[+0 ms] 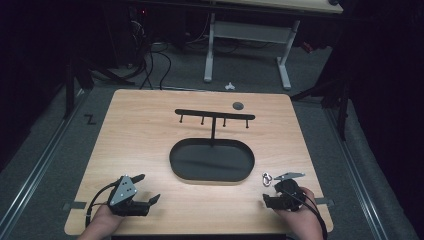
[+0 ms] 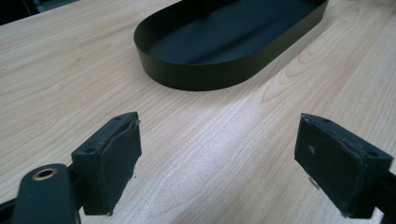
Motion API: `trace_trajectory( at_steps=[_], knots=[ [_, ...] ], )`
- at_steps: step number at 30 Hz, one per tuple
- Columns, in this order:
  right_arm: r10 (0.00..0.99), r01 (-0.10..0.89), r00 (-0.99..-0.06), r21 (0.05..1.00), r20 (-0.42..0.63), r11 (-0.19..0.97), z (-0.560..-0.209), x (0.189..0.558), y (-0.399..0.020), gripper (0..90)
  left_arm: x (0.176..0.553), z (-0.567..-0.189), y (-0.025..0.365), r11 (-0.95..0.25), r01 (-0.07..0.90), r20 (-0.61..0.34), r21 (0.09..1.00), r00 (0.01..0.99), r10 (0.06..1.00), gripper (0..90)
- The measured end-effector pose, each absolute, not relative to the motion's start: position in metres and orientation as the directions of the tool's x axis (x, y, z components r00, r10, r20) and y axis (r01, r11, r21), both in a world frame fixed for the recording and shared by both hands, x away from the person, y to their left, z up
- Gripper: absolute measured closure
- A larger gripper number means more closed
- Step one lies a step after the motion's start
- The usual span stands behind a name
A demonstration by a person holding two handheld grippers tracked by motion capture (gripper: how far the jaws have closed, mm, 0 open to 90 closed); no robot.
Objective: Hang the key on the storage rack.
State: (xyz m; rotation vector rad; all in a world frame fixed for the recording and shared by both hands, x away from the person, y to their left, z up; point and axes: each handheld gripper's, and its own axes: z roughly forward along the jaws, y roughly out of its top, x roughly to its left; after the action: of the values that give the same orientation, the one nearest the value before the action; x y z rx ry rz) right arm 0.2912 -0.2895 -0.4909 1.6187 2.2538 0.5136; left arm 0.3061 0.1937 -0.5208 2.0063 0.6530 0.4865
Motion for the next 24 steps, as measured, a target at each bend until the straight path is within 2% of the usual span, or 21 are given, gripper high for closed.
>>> trace_trajectory(
  at_steps=[15,24],
  knots=[
    [0.946,0.892,-0.324,0.327,-0.021,0.313,-0.484,0.319,-0.289,30.6,0.306,-0.521,0.194,-0.420,0.247,0.076,0.873,0.782,0.618,15.2],
    [0.957,0.921,-0.291,0.271,-0.003,0.281,-0.479,0.333,-0.290,27.5,0.306,-0.521,0.194,-0.422,0.249,0.074,0.872,0.785,0.615,15.2]
  ],
)
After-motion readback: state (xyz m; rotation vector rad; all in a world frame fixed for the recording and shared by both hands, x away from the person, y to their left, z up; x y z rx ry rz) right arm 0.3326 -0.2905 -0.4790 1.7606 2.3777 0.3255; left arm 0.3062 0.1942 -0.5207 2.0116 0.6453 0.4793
